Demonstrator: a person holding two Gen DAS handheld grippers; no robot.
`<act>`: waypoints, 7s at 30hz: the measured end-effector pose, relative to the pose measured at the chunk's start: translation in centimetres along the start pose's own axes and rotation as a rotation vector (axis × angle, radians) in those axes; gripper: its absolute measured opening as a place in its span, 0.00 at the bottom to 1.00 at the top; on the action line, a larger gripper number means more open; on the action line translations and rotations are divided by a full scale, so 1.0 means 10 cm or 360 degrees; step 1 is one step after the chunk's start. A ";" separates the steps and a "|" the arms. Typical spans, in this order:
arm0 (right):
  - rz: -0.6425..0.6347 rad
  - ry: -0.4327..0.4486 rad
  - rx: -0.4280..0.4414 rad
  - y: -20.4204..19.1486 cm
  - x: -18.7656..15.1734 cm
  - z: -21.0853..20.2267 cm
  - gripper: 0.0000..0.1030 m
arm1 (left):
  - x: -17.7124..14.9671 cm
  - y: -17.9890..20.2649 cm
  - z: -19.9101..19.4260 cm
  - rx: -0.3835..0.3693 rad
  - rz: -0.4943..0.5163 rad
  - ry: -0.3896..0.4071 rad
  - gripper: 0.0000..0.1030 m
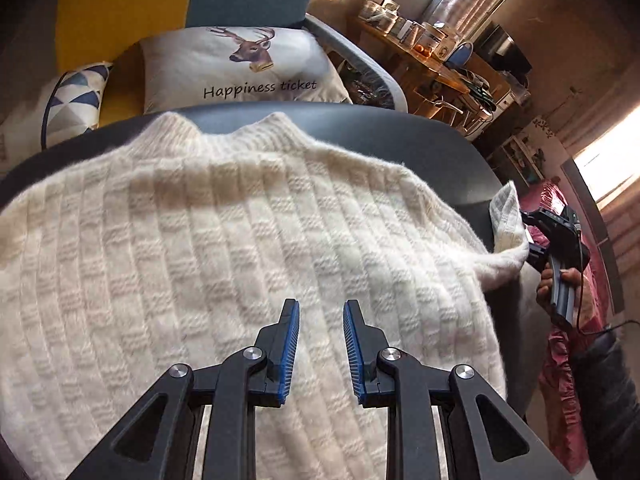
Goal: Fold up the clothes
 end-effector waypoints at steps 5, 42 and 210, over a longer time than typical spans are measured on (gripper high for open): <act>-0.0505 0.0065 -0.0239 -0.36 -0.05 -0.31 0.04 | -0.29 -0.04 -0.09 0.0017 0.0020 -0.0026 0.23; -0.1193 -0.0247 -0.0422 -0.67 -1.17 -0.13 0.22 | 0.82 1.15 1.31 0.0161 0.0883 -0.0133 0.25; -0.2048 -0.0679 0.0586 -4.37 -4.85 1.18 0.23 | -1.32 -3.83 -2.64 0.1411 -0.0660 0.0343 0.46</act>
Point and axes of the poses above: each gripper's, at about its wrist camera, not at the fingertips, and z roughly the way its jaws point, y to its right, x to its top, the point moved 8 cm from there along z, roughly the way its jaws point, and after that the axes turned 7 degrees about y, right-handed, at the moved point
